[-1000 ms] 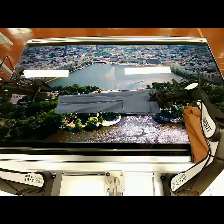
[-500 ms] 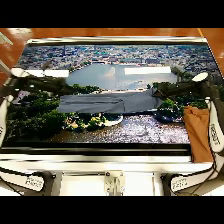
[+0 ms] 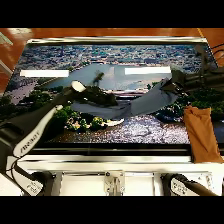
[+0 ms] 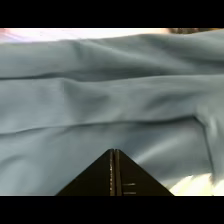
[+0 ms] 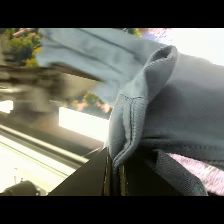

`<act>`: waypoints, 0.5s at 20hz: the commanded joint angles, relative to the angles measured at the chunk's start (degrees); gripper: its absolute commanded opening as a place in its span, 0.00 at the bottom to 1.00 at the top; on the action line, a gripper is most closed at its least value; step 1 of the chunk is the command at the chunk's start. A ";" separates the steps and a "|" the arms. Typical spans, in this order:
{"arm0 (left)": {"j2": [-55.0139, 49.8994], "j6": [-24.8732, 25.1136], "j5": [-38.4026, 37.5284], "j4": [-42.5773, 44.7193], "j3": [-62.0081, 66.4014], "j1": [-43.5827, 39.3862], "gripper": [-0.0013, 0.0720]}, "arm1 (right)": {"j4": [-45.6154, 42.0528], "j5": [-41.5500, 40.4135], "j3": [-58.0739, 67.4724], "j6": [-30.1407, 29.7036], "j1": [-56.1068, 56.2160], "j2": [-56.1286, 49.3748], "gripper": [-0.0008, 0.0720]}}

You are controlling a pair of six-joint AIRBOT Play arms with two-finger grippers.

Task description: Fold the shirts.

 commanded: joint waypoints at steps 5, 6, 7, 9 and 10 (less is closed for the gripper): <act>-7.87 7.76 4.79 -27.15 0.09 -12.02 0.07 | -1.09 3.61 0.02 5.64 0.04 6.80 0.09; -7.74 9.18 5.05 -28.20 0.09 -11.21 0.07 | -1.11 3.61 0.02 5.90 0.04 6.80 0.09; -7.34 9.81 5.03 -27.91 0.07 -9.57 0.07 | -1.33 3.45 0.02 6.27 0.04 6.73 0.09; -5.73 10.10 4.57 -25.57 0.07 -3.78 0.06 | -2.93 3.15 0.02 7.13 0.55 6.36 0.09; -4.20 10.10 3.91 -23.80 0.07 0.20 0.06 | -5.22 2.40 -0.04 7.34 1.97 5.84 0.09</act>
